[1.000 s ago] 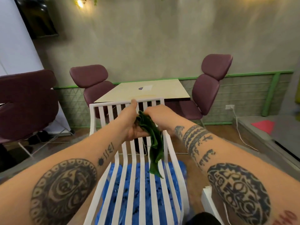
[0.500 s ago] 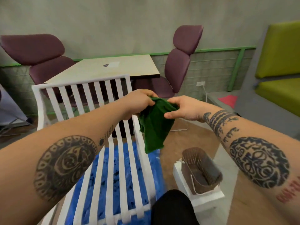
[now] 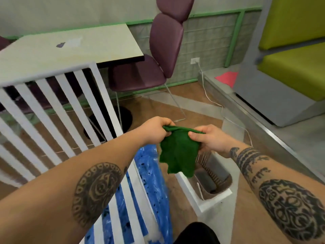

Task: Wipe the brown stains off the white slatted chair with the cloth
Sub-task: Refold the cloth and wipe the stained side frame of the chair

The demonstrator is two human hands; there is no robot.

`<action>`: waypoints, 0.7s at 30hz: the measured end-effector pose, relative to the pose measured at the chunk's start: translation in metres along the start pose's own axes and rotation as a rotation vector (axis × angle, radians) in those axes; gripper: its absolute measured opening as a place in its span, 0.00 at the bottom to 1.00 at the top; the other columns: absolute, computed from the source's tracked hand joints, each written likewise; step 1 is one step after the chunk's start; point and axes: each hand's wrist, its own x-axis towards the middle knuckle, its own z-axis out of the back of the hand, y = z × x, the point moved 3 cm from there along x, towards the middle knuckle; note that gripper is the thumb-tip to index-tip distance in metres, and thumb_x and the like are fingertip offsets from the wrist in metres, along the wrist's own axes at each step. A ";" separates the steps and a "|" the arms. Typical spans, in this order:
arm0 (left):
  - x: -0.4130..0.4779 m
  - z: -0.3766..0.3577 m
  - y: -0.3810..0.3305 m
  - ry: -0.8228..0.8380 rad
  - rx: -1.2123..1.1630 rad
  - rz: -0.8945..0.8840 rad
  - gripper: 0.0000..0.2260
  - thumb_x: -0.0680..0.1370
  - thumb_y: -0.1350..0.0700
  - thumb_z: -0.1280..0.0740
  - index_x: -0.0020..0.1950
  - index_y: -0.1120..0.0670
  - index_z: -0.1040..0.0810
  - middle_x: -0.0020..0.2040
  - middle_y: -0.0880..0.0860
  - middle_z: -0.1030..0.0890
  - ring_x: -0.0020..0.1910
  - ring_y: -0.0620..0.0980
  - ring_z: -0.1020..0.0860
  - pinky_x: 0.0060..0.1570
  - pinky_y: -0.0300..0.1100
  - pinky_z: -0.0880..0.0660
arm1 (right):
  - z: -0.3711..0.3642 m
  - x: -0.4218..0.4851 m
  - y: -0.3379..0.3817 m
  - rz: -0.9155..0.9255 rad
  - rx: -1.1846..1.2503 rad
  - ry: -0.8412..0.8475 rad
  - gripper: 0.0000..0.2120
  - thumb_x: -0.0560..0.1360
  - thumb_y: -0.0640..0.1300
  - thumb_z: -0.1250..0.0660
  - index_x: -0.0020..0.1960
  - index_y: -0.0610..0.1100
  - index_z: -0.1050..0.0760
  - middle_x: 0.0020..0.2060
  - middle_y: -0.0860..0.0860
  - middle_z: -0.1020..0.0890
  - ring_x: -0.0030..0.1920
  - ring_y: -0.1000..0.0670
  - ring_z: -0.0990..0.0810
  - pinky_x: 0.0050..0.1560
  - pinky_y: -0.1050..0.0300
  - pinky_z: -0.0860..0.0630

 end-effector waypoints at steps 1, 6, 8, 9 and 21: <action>0.010 0.001 0.002 0.042 0.025 -0.002 0.07 0.79 0.62 0.32 0.51 0.53 0.17 0.46 0.53 0.16 0.45 0.50 0.20 0.44 0.40 0.25 | -0.001 0.007 -0.007 -0.047 0.042 -0.004 0.12 0.79 0.48 0.32 0.55 0.40 0.19 0.45 0.37 0.15 0.43 0.40 0.16 0.39 0.54 0.18; 0.042 -0.001 0.017 0.174 0.130 -0.007 0.04 0.79 0.61 0.32 0.46 0.54 0.20 0.40 0.52 0.21 0.43 0.51 0.22 0.44 0.42 0.26 | -0.015 0.018 -0.027 -0.206 0.213 -0.055 0.09 0.79 0.48 0.32 0.53 0.43 0.19 0.47 0.39 0.14 0.46 0.44 0.14 0.50 0.48 0.18; 0.052 -0.008 0.026 0.226 0.139 0.003 0.08 0.80 0.61 0.33 0.42 0.51 0.22 0.37 0.48 0.24 0.38 0.46 0.25 0.35 0.37 0.31 | -0.019 0.022 -0.037 -0.250 0.204 -0.072 0.09 0.79 0.49 0.31 0.50 0.44 0.18 0.48 0.39 0.14 0.48 0.43 0.15 0.52 0.47 0.18; 0.056 -0.014 0.031 0.250 0.153 0.006 0.10 0.80 0.61 0.33 0.42 0.49 0.23 0.36 0.45 0.24 0.36 0.43 0.27 0.32 0.33 0.34 | -0.022 0.023 -0.043 -0.265 0.196 -0.063 0.09 0.79 0.49 0.31 0.50 0.44 0.17 0.48 0.39 0.14 0.48 0.43 0.15 0.52 0.48 0.19; 0.121 -0.120 0.066 0.522 0.181 0.117 0.14 0.79 0.62 0.35 0.59 0.48 0.16 0.53 0.52 0.16 0.49 0.51 0.20 0.45 0.39 0.27 | -0.035 0.027 -0.148 -0.538 0.359 -0.132 0.09 0.81 0.47 0.33 0.54 0.44 0.18 0.44 0.47 0.13 0.39 0.57 0.16 0.36 0.62 0.21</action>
